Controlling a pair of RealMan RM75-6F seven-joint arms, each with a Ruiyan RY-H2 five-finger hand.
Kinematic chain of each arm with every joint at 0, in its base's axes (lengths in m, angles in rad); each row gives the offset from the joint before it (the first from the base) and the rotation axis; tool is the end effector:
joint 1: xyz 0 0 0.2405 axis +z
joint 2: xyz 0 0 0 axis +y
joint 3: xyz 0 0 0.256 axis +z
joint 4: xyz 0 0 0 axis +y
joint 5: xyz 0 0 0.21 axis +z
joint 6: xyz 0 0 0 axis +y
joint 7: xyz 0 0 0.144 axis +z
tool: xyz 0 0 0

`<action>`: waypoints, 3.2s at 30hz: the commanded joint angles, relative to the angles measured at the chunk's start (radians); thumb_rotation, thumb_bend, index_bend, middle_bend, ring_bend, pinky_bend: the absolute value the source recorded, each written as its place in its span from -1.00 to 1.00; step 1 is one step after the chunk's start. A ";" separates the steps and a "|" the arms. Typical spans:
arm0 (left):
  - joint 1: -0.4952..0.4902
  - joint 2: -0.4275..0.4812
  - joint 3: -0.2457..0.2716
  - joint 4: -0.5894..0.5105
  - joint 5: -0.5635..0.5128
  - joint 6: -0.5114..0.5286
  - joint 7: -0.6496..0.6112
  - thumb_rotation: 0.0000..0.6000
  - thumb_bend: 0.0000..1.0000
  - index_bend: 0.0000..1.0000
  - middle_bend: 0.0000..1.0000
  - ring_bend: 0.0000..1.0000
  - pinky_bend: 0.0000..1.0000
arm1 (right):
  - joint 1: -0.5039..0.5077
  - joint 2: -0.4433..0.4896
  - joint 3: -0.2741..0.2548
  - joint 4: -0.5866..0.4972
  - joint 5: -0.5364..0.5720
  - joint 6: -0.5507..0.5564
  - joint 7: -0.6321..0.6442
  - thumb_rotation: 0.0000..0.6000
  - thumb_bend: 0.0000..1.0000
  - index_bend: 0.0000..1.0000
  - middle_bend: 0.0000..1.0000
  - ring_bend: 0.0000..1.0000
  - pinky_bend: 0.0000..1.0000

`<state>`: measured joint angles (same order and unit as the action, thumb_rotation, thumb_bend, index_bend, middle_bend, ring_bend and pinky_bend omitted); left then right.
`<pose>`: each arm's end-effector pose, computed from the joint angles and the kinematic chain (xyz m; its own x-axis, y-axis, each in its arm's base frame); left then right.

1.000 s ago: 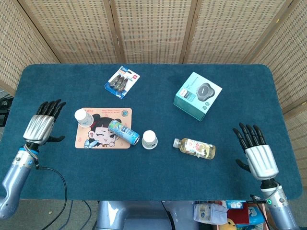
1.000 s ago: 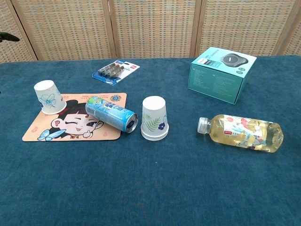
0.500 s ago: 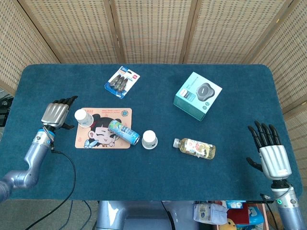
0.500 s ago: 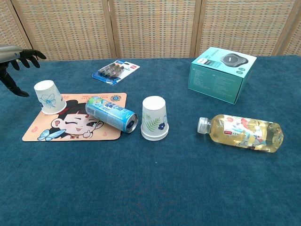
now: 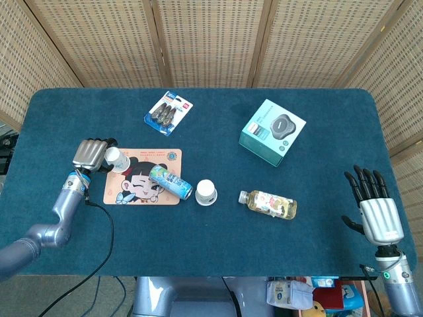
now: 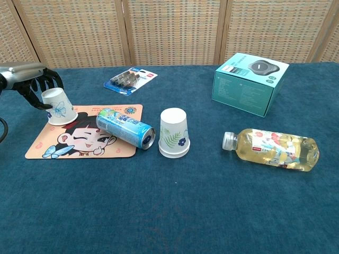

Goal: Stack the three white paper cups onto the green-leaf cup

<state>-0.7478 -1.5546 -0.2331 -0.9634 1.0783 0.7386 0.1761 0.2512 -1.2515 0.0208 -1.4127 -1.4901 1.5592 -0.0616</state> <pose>-0.2569 0.4253 0.0406 0.5493 0.2461 0.7986 0.8344 -0.1101 -0.5400 -0.3020 -0.2301 0.1411 0.4953 0.1310 0.8588 -0.8500 -0.1312 0.5102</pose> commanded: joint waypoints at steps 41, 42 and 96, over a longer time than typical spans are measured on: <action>-0.167 0.097 -0.020 -0.701 0.135 0.165 0.334 1.00 -0.33 -0.29 -0.13 -0.27 -0.37 | -0.038 0.018 0.065 -0.009 -0.010 -0.046 0.032 1.00 -1.00 -0.87 -1.00 -1.00 -1.00; -0.170 0.095 -0.020 -0.701 0.130 0.163 0.335 1.00 -0.33 -0.29 -0.14 -0.27 -0.37 | -0.039 0.018 0.066 -0.009 -0.011 -0.046 0.033 1.00 -1.00 -0.87 -1.00 -1.00 -1.00; 0.116 0.245 0.181 -0.833 0.150 0.608 0.299 1.00 -0.65 -1.00 -1.00 -1.00 -1.00 | -0.056 0.036 0.086 -0.028 -0.027 -0.061 0.071 1.00 -1.00 -0.87 -1.00 -1.00 -1.00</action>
<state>-0.7239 -1.3816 -0.1070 -1.7468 1.1890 1.2509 0.5063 0.1949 -1.2161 0.1072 -1.4400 -1.5165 1.4978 0.0096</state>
